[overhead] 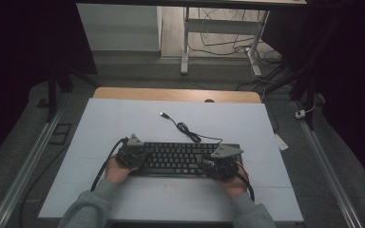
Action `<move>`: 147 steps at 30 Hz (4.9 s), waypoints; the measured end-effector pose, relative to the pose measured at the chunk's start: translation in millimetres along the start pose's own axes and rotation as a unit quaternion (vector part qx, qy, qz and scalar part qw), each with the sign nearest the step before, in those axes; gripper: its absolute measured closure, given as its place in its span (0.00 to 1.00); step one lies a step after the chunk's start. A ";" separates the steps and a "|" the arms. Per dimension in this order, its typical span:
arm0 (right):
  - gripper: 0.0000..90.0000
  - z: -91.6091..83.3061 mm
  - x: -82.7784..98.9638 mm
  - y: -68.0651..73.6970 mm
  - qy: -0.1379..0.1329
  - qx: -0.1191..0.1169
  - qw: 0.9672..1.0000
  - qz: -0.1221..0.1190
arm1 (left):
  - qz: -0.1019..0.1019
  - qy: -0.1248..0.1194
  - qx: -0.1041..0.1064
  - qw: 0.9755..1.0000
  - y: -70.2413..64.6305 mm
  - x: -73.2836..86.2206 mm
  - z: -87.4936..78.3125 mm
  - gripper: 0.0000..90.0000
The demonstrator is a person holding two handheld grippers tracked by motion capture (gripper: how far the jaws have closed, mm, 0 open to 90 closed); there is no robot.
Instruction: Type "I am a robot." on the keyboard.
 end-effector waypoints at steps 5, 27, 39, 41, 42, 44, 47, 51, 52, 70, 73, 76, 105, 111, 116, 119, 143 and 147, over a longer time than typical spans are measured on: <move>0.59 -0.1 0.0 0.1 -0.004 -0.001 1.000 0.002 | 0.004 -0.010 -0.002 1.000 -0.4 -0.8 -3.6 0.99; 0.59 1.4 0.6 0.5 -0.003 -0.004 1.000 0.002 | -0.009 -0.005 0.022 1.000 3.0 5.4 -46.2 0.35; 0.59 1.3 0.3 0.7 0.000 -0.004 1.000 0.001 | -0.006 -0.002 0.027 1.000 3.8 8.2 -48.9 0.33; 0.59 1.2 0.4 0.5 0.000 -0.004 1.000 0.001 | -0.005 -0.002 0.027 1.000 3.7 8.2 -48.9 0.33; 0.59 1.1 0.3 0.5 0.000 -0.004 1.000 0.001 | -0.005 -0.002 0.027 1.000 3.6 8.2 -49.0 0.33; 0.59 0.9 0.1 0.7 0.000 -0.004 1.000 0.002 | -0.005 -0.002 0.027 1.000 3.7 8.2 -49.2 0.33; 0.59 0.8 -0.4 0.7 -0.002 -0.002 1.000 0.000 | -0.005 -0.002 0.026 1.000 3.8 8.2 -49.1 0.33; 0.59 1.1 -2.1 0.9 -0.007 -0.003 1.000 0.002 | -0.005 -0.002 0.026 1.000 3.9 8.1 -48.6 0.33; 0.59 1.5 -3.1 1.1 -0.012 -0.003 1.000 0.002 | -0.005 -0.001 0.025 1.000 4.0 8.1 -48.5 0.33; 0.74 30.8 -37.5 12.6 -0.022 -0.036 0.999 -0.008 | -0.006 0.005 0.023 1.000 3.8 8.4 -46.0 0.32; 0.80 37.9 -43.0 12.4 -0.018 -0.040 0.999 -0.007 | -0.005 0.005 0.024 1.000 3.5 8.6 -46.0 0.32; 0.87 43.3 -46.4 11.7 -0.012 -0.046 0.999 -0.008 | -0.005 0.005 0.023 1.000 3.6 8.6 -46.2 0.32; 0.99 88.1 -59.3 12.9 0.043 -0.046 0.998 -0.020 | -0.001 0.006 0.022 1.000 3.6 10.7 -45.8 0.32; 0.99 85.8 -59.6 14.2 0.032 -0.040 0.998 -0.021 | -0.002 0.004 0.020 1.000 3.9 10.5 -46.5 0.32; 0.94 74.8 -61.0 13.9 0.002 -0.039 0.999 -0.015 | -0.005 0.000 0.020 1.000 4.6 10.3 -47.4 0.32; 0.83 66.5 -58.8 13.1 -0.010 -0.034 0.999 -0.011 | -0.005 0.000 0.020 1.000 5.0 10.3 -47.6 0.32; 0.60 14.2 -21.5 4.5 -0.016 -0.030 0.999 0.002 | -0.021 -0.013 0.014 1.000 8.9 9.0 -48.2 0.30; 0.60 15.0 -19.5 4.1 -0.011 -0.031 0.999 0.000 | -0.017 -0.018 0.020 1.000 7.3 8.7 -48.2 0.35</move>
Point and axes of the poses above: each handheld gripper's, and its own axes: z roughly forward along the jaws, x roughly out of its underside, y roughly to its left, the point moved 1 cm from there along z, roughly forward along the jaws, and after that the axes turned 11 degrees about -z, right-handed, at the moved point
